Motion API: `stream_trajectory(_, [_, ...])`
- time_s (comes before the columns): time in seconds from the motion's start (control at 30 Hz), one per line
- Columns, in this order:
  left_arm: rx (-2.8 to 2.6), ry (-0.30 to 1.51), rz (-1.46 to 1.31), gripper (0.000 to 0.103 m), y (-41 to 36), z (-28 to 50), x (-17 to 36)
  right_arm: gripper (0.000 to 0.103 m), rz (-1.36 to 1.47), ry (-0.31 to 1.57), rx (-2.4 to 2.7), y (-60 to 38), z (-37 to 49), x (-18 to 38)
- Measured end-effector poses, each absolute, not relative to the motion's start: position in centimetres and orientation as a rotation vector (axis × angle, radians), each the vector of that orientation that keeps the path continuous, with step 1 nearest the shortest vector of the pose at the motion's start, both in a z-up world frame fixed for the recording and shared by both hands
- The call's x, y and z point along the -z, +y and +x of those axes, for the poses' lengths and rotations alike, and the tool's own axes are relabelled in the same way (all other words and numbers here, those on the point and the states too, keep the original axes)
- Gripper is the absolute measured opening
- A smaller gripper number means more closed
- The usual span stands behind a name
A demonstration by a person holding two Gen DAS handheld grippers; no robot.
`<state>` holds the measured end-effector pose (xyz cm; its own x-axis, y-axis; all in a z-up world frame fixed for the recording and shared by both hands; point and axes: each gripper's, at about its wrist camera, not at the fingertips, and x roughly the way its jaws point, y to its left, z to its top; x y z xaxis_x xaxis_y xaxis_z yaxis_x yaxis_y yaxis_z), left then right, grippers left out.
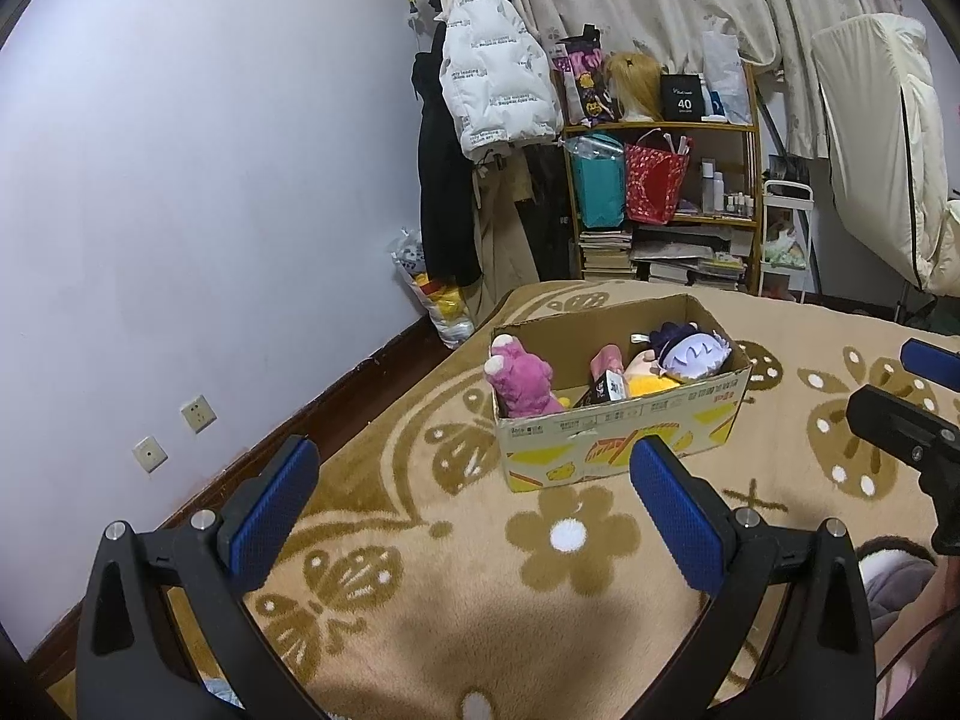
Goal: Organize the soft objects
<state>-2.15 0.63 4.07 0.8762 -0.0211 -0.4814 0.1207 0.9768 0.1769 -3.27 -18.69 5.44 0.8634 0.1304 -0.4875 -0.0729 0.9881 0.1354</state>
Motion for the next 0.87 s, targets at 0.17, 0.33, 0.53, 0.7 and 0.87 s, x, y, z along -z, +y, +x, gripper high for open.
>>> stream_trajectory(0.17, [0.074,0.498,0.204,0.102,0.64,-2.09,-4.06,0.103,0.113,0.52,-0.108,-18.85,-3.38,-5.21])
stream_trajectory(0.33, [0.07,0.5,0.203,0.102,0.68,-2.05,-3.94,0.103,0.114,0.522,-0.109,-18.79,-3.29,-5.25])
stream_trajectory(0.53, [0.068,0.494,0.201,0.102,0.61,-2.22,-3.88,0.103,0.111,0.519,-0.11,-18.91,-3.37,-5.19])
stream_trajectory(0.7, [0.068,0.492,0.193,0.102,0.61,-2.39,-3.91,0.103,0.111,0.521,-0.109,-18.86,-3.33,-5.21])
stream_trajectory(0.87, [0.071,0.487,0.193,0.102,0.55,-2.6,-3.98,0.103,0.109,0.526,-0.102,-19.01,-3.38,-4.9])
